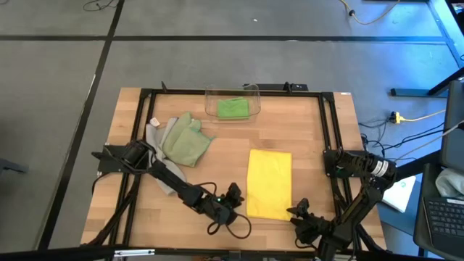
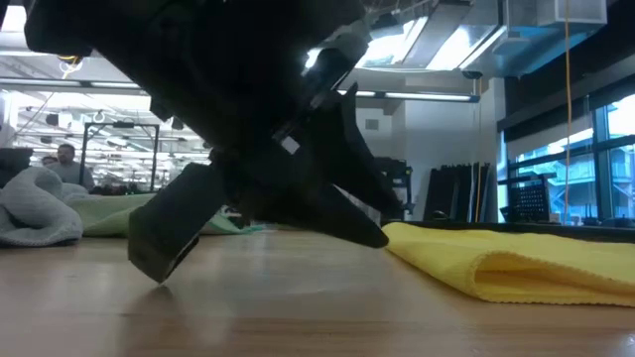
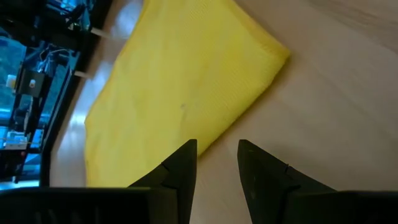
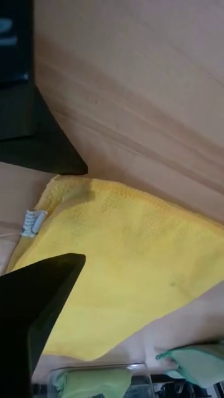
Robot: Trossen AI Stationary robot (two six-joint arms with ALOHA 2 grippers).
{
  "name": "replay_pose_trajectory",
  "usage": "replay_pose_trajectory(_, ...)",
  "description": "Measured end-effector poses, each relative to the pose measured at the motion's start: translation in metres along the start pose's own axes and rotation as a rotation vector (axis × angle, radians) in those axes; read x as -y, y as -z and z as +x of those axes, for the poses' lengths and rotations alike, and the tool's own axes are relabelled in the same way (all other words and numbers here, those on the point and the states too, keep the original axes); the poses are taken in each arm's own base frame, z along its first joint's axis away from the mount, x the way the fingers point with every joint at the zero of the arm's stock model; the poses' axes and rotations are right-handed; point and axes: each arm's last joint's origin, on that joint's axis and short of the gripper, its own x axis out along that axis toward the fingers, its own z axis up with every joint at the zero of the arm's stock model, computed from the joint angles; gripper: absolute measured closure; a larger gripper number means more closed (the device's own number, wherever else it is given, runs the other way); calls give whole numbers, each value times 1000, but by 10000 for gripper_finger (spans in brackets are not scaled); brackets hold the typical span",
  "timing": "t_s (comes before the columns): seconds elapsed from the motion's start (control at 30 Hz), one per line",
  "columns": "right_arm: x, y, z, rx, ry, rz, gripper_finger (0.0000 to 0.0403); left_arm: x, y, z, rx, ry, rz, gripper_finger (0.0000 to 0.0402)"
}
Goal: Fold microfiber towels
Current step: Fold the yellow microfiber cloth
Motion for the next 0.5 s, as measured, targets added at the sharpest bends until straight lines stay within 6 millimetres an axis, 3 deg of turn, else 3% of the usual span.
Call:
replay_pose_trajectory(0.17,2,1,0,-19,14,3,191,0,0,0,1,-2,-11,291)
replay_pose_trajectory(0.5,5,5,1,-40,41,4,285,-1,0,1,6,-6,-19,291)
